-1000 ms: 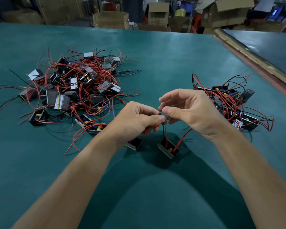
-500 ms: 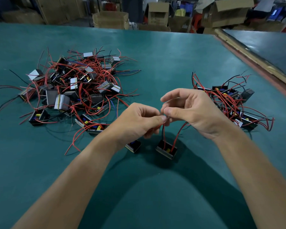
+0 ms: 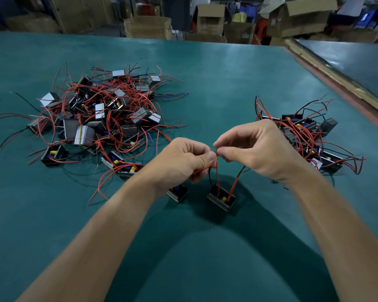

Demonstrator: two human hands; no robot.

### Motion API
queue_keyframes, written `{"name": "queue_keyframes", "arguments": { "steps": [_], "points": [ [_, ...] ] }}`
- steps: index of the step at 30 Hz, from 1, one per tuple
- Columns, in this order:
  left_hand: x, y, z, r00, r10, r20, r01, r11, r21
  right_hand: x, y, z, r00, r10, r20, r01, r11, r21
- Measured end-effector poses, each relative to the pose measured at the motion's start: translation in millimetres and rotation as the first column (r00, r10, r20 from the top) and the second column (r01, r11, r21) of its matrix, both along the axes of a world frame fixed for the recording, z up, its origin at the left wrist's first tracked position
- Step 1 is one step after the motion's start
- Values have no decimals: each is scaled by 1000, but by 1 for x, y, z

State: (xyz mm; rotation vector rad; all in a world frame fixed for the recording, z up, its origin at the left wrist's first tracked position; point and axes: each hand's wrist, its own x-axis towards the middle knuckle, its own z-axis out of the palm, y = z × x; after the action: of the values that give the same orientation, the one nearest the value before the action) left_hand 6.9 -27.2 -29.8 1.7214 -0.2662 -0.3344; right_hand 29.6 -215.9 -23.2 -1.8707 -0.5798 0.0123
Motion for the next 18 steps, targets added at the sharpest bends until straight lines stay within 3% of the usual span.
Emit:
{"name": "queue_keyframes", "arguments": {
  "steps": [5, 9, 12, 15, 18],
  "points": [
    [2, 0, -3, 997, 49, 51, -52, 997, 61, 1, -2, -1, 1000, -4, -15, 2, 992, -129],
    [1, -1, -7, 920, 33, 391, -175, 926, 334, -1, 1, 0, 996, 0, -89, -26, 955, -295],
    [-1, -1, -8, 846, -24, 532, -196, 915, 353, -1, 5, 2, 957, -58, -285, -10, 973, -231],
    [-1, 0, -9, 832, -46, 553, -189, 914, 360, 0, 7, 3, 922, -86, -377, 28, 988, -155],
    [1, 1, -9, 898, -8, 441, -153, 933, 327, -2, 6, 1, 955, -32, -296, 2, 995, -103]
  ]
}}
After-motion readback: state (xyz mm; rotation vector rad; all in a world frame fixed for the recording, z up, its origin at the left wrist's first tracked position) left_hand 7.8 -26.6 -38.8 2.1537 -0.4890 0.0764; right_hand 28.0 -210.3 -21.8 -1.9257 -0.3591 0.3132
